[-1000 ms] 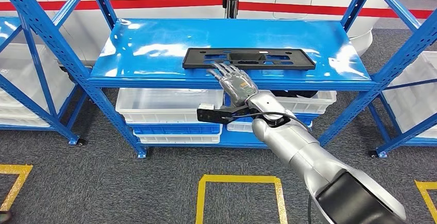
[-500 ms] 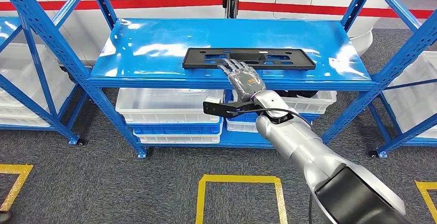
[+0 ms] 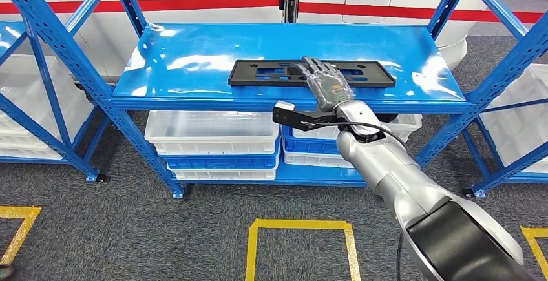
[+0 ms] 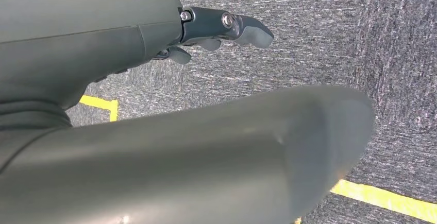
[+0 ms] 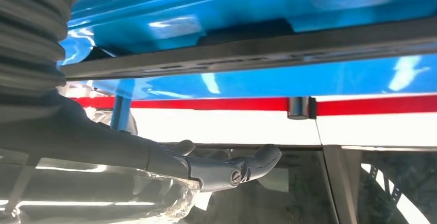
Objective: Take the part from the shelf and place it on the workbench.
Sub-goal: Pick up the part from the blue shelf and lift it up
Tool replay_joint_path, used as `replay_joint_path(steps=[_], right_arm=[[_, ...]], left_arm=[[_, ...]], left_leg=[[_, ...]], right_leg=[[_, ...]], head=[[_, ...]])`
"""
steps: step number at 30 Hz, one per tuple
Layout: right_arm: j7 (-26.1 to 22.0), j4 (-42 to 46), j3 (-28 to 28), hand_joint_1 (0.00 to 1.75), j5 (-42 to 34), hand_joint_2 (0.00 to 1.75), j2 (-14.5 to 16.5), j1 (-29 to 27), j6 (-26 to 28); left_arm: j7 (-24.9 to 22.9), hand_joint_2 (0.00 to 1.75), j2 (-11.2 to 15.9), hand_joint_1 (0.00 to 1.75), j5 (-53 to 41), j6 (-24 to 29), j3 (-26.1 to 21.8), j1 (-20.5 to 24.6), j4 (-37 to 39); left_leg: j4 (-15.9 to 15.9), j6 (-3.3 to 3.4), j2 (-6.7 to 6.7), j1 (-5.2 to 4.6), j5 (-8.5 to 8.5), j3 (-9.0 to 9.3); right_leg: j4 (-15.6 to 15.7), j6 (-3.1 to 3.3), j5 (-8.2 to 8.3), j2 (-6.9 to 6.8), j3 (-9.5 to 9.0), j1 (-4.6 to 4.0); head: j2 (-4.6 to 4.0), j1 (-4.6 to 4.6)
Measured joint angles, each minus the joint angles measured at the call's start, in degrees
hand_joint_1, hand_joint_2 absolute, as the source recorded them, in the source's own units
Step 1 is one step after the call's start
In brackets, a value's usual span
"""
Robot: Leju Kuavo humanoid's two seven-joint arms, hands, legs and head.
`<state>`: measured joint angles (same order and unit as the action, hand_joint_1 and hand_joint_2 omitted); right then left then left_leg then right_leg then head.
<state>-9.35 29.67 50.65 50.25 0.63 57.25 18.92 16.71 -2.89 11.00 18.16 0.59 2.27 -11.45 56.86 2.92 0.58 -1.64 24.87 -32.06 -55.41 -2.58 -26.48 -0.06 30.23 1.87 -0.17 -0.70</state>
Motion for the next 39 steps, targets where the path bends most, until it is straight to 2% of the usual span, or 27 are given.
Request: replay_joint_path(steps=[6, 39], right_arm=[[0.16, -1.51, -0.01, 0.00, 1.64, 1.75, -0.09, -0.76, -1.18], [1.29, -3.11, -2.18, 0.00, 1.91, 1.75, -1.82, -1.01, 0.05]], left_arm=[[-0.27, 0.00, 0.07, 0.00, -0.20, 0.42, 0.01, 0.14, 0.00], [-0.36, 0.00, 0.46, 0.00, -0.22, 0.07, 0.00, 0.76, 0.01]], left_leg=[[0.00, 0.00, 0.00, 0.00, 0.00, 0.00], [0.00, 0.00, 0.00, 0.00, 0.00, 0.00]], right_leg=[[0.00, 0.00, 0.00, 0.00, 0.00, 0.00], [0.00, 0.00, 0.00, 0.00, 0.00, 0.00]], head=[[0.00, 0.00], [0.00, 0.00]])
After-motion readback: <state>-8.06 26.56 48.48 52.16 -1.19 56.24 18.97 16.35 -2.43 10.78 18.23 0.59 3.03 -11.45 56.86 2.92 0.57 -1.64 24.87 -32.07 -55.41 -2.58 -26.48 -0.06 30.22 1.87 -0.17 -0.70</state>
